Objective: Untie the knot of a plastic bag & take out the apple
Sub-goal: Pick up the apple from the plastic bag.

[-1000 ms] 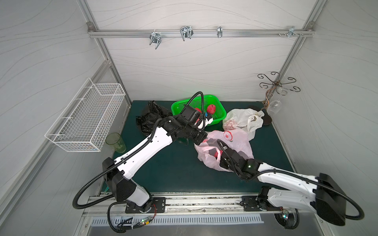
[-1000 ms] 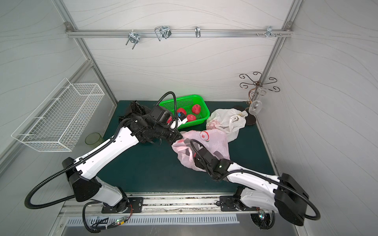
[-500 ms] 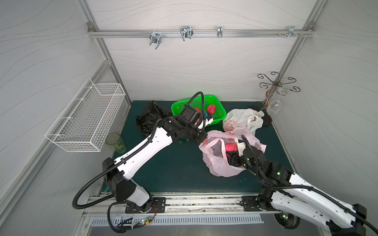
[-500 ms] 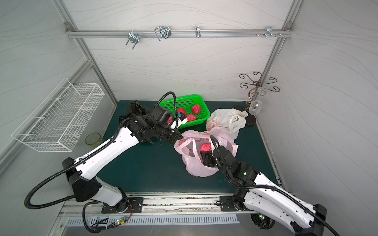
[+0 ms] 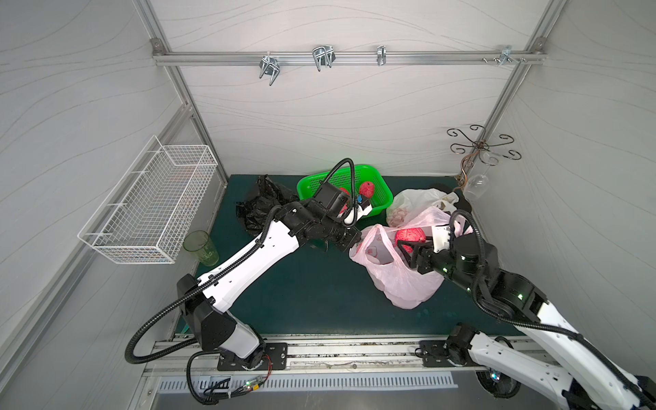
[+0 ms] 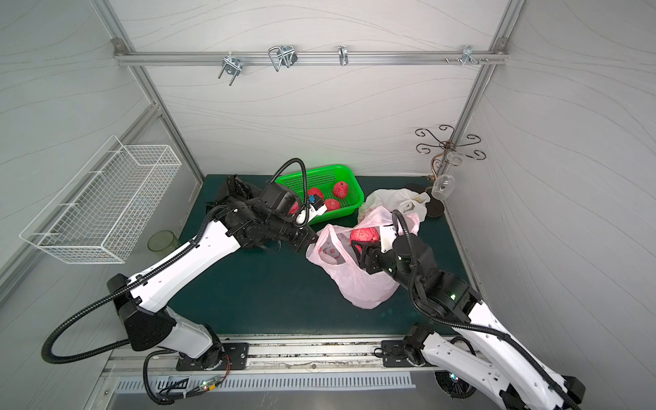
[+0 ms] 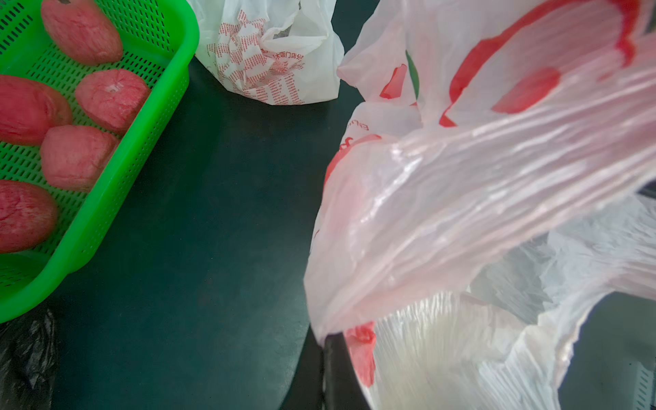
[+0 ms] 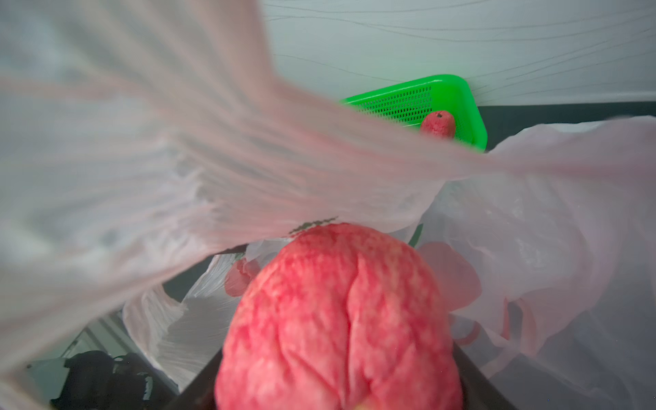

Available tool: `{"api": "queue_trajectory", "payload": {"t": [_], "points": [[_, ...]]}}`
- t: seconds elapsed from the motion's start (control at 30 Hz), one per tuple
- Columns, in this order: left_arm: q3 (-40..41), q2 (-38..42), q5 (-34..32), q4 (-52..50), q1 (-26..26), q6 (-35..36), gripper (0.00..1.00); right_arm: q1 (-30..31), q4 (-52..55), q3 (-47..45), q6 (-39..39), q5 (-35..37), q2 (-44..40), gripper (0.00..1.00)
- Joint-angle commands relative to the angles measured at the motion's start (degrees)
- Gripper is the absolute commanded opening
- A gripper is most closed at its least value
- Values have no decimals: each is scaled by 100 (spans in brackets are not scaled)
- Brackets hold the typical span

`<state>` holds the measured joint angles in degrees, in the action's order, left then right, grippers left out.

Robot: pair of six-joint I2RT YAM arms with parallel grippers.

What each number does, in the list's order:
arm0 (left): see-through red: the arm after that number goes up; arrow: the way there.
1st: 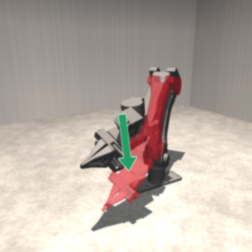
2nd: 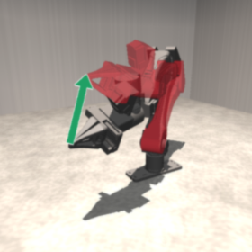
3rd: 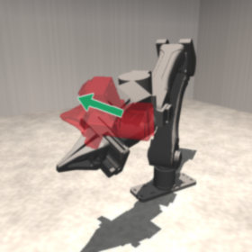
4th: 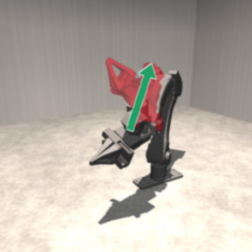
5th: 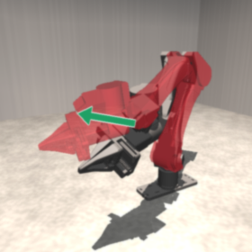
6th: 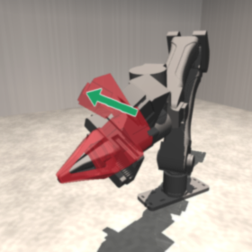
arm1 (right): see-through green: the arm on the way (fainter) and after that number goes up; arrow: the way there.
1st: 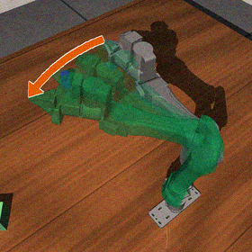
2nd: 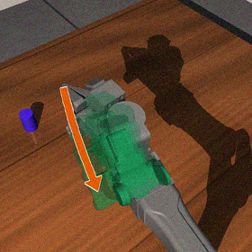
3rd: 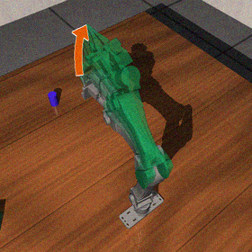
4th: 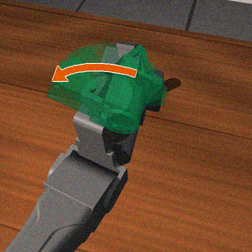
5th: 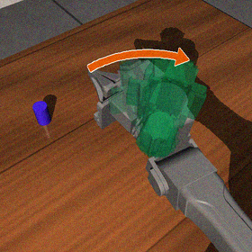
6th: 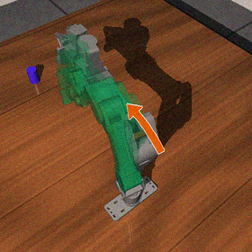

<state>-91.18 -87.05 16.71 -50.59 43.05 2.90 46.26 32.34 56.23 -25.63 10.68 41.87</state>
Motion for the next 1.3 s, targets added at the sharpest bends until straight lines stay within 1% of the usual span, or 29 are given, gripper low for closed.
{"api": "queue_trajectory", "payload": {"t": [0.0, 0.1, 0.23, 0.37, 0.47, 0.6, 0.67, 0.8, 0.9, 1.0, 1.07, 1.17, 1.27], "points": [[-210, 65, -6, -29, -22, 71, 0, -123, -238, 164, -401, -843, -1, 17], [-201, 76, -34, -22, -20, 85, 0, -199, -270, 249, -639, -1264, 56, 17], [-183, 91, -113, 0, -20, 86, 0, -286, -51, 380, -913, -1920, 177, 16], [-177, 100, -165, 0, -17, 89, 0, -302, 206, 294, -1090, -2358, 40, 16], [-164, 130, -274, 12, -19, 98, 0, -306, 588, 187, -1122, -2600, -137, 16], [-76, 235, -554, 126, -17, 81, 0, -309, 1171, -204, -1097, -2896, -558, 15], [-45, 296, -665, 179, -24, 63, 0, -303, 1428, -512, -1060, -2918, -779, 14], [65, 427, -841, 317, -25, 40, 0, -300, 1592, -1482, -1177, -3000, -1259, 12], [126, 487, -913, 396, -27, 36, 0, -272, 1542, -2079, -1361, -2831, -1692, 8], [137, 479, -957, 408, -25, 34, 0, -141, 1675, -2358, -1388, -2408, -2023, 8], [129, 439, -979, 396, -25, 31, 0, -1, 1732, -2472, -1375, -2317, -2055, 8], [96, 377, -1031, 344, -26, 29, 0, 426, 1766, -2592, -1535, -1908, -2047, 8], [91, 380, -1276, 313, -25, 38, 0, 804, 1834, -2600, -1728, -1449, -2024, 6]]}}
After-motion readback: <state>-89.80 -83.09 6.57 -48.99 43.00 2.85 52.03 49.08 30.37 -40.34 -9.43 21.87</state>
